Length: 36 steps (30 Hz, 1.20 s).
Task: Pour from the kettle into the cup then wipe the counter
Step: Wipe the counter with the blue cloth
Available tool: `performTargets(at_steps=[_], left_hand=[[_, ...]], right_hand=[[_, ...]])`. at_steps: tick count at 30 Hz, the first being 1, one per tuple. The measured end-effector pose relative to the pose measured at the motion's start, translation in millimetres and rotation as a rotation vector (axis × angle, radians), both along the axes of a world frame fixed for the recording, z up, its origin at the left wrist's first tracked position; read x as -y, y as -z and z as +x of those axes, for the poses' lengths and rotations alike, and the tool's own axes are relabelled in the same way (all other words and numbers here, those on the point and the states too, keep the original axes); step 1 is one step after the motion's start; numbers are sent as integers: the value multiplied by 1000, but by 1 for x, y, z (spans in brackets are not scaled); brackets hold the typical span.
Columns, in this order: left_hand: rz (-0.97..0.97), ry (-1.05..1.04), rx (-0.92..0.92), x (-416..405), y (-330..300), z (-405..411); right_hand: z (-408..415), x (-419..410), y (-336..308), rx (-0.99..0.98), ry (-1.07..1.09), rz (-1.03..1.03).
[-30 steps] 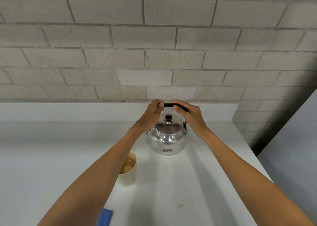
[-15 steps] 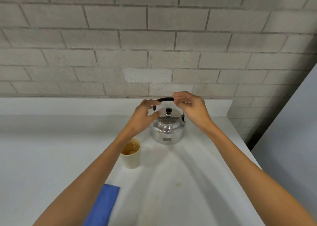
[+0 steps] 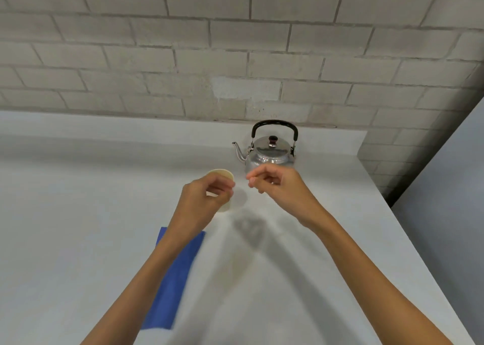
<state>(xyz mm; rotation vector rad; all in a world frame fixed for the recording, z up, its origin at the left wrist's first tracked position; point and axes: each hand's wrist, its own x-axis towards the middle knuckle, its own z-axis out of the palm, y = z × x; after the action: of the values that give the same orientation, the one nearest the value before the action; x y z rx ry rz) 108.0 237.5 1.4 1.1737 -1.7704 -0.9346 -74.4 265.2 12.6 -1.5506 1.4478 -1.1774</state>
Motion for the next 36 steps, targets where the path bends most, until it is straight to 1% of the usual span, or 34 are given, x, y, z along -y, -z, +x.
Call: performTargets(at_steps=[9,17,21,23,26,28,30,31,33,35,36], left_hand=[[92,-131,65,-37,37,36],[181,-229,145,-52,75,60],[207,-287,285,-55,90,71],[243,-340,393,-58,96,74],[350,-427,560,-63,102,79],[423,-452,637,-66,104,82],[464,-460,685,-66,106,86],[480,-458,675,-65,108,87],[535,-438,588,-61,109,90],[624,-396,508,-55,108,93],[665,-370,500,-53,106,94]], right_hand=[[42,-13,54,25,-4,163],[75,3,89,-52,-40,234],[92,16,104,-135,-63,274],[99,22,111,-185,-74,295],[110,30,118,-279,-106,343],[117,34,121,-330,-124,368],[123,39,120,-340,-127,391],[126,41,119,-348,-126,406],[132,45,118,-383,-131,438],[137,47,116,-435,-136,464],[139,48,115,-446,-137,469]])
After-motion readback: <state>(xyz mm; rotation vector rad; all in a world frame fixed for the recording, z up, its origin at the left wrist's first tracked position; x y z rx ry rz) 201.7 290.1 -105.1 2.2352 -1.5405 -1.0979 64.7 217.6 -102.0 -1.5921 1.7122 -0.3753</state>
